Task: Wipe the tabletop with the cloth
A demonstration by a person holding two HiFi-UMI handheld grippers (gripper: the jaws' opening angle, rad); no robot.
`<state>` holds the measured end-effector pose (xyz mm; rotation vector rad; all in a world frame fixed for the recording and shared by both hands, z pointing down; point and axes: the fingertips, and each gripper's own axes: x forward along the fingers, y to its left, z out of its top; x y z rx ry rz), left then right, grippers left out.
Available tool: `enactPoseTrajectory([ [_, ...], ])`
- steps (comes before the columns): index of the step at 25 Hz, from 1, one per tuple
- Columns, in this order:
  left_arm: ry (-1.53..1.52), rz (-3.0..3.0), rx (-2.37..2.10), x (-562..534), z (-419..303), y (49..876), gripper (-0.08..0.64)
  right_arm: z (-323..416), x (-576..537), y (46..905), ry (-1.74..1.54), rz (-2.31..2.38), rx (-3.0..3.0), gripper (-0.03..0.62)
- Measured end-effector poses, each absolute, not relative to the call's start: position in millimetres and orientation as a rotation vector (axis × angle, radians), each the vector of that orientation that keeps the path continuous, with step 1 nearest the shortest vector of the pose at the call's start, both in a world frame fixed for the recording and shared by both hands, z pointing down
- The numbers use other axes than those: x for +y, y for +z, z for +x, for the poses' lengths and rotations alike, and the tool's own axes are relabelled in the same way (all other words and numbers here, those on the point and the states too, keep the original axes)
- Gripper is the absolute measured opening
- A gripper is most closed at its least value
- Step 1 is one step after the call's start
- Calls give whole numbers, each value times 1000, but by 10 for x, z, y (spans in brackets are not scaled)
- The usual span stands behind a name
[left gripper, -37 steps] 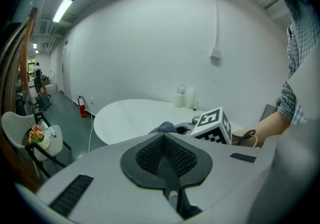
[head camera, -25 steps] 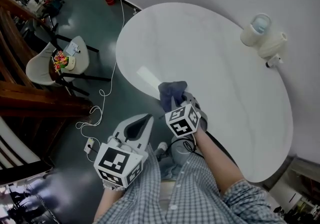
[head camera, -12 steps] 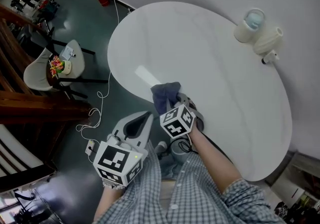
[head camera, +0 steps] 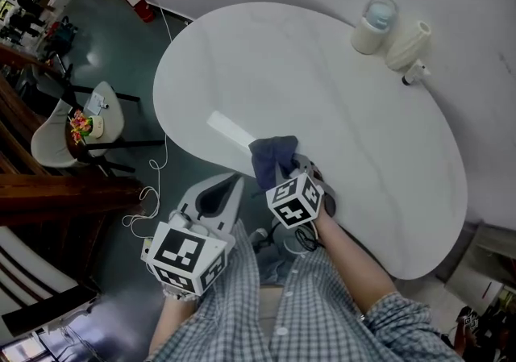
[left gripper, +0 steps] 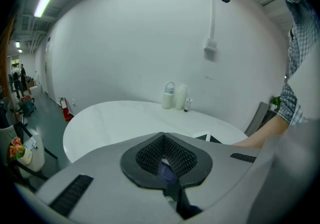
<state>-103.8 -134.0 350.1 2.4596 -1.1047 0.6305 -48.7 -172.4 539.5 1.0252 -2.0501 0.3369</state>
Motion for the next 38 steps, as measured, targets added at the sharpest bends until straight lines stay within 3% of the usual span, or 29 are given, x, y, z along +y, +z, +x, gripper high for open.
enactPoseTrajectory([
  [20, 651, 2654, -870, -1594, -139, 3453, 3, 874, -1069, 5422, 524, 1243, -1877, 31],
  [38, 618, 2724, -783, -1601, 258, 3392, 3, 1685, -430, 5417, 629, 1399, -1711, 31],
])
